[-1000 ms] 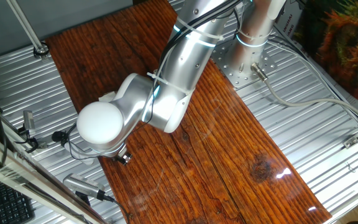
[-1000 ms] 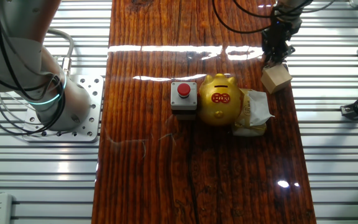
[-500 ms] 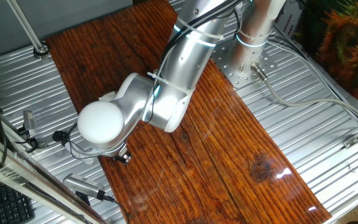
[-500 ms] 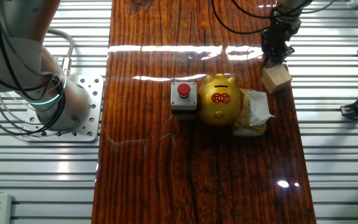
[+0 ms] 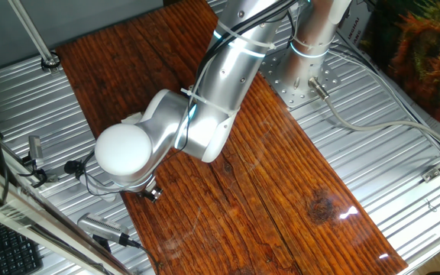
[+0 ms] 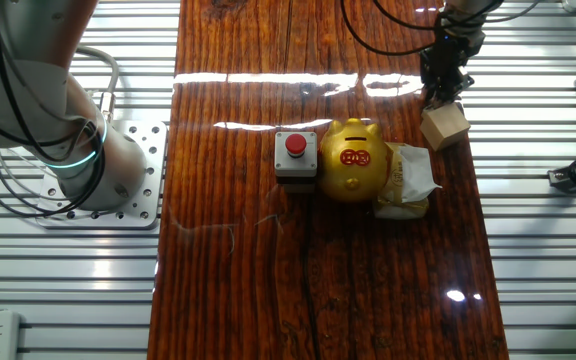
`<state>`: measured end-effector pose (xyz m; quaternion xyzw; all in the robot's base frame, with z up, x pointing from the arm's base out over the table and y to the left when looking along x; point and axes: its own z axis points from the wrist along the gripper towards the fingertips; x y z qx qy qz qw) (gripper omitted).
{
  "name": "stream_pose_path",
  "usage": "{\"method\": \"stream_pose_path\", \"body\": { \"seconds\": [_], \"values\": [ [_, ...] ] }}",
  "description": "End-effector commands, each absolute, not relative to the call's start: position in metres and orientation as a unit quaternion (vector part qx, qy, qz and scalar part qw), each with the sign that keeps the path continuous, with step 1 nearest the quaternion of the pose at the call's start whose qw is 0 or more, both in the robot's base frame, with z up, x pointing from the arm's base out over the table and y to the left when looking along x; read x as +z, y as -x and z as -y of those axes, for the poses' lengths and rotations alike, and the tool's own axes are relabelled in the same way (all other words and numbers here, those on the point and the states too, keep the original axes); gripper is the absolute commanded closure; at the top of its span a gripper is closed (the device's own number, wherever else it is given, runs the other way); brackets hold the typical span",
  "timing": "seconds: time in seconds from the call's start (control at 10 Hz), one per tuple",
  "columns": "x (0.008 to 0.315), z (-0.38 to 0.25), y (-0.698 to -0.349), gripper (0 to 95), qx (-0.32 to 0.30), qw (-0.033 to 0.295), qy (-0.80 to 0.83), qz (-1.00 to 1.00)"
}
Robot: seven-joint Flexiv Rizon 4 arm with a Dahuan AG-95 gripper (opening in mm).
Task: Drop coins into a piggy bank
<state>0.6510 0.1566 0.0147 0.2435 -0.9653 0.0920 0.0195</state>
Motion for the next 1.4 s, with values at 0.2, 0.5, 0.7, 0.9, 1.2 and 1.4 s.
{"method": "stream_pose_path", "body": {
  "seconds": [0.2, 0.5, 0.7, 0.9, 1.2, 1.4],
  "values": [
    [0.015, -0.1568, -0.6511, 76.0, 0.089, 0.019, -0.251, 0.964],
    [0.015, -0.1568, -0.6511, 76.0, 0.088, 0.019, -0.256, 0.962],
    [0.015, -0.1568, -0.6511, 76.0, 0.088, 0.02, -0.259, 0.962],
    [0.015, -0.1567, -0.6512, 76.0, 0.088, 0.02, -0.265, 0.96],
    [0.0151, -0.1563, -0.6513, 76.0, 0.088, 0.019, -0.271, 0.958],
    [0.0151, -0.156, -0.6514, 76.0, 0.088, 0.019, -0.273, 0.958]
  ]
}}
